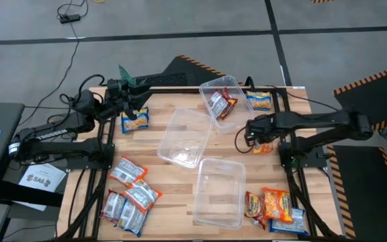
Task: Sort Maruchan noodles
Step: Put the orange noodle pack into the middle transparent bin
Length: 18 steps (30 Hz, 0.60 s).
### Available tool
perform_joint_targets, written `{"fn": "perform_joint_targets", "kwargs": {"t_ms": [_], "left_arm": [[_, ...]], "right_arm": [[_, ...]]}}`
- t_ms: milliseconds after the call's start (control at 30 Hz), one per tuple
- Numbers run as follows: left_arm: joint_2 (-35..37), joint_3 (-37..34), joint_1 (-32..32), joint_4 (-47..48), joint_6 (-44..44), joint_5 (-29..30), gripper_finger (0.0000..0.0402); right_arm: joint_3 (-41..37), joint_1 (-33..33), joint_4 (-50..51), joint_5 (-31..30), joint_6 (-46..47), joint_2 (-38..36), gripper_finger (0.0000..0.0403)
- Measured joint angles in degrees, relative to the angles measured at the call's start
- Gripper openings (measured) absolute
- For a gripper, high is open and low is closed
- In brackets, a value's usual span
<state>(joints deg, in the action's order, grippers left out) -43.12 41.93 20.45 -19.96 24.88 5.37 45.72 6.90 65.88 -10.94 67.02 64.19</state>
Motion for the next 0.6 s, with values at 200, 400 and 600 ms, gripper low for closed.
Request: {"fn": "perform_joint_targets", "kwargs": {"t_ms": [200,400,600], "left_arm": [[0.0,0.0,0.0,0.0,0.0,0.0,0.0203],[0.0,0.0,0.0,0.0,0.0,0.0,0.0203],[0.0,0.0,0.0,0.0,0.0,0.0,0.0203]], "right_arm": [[9.2,-4.7,-6.3,0.2,-6.6,-5.6,0.003],[13.7,-8.6,-31.4,0.6,-17.7,-5.7,0.0029],[13.7,-9.0,-56.9,3.6,-28.4,3.6,0.0029]]}}
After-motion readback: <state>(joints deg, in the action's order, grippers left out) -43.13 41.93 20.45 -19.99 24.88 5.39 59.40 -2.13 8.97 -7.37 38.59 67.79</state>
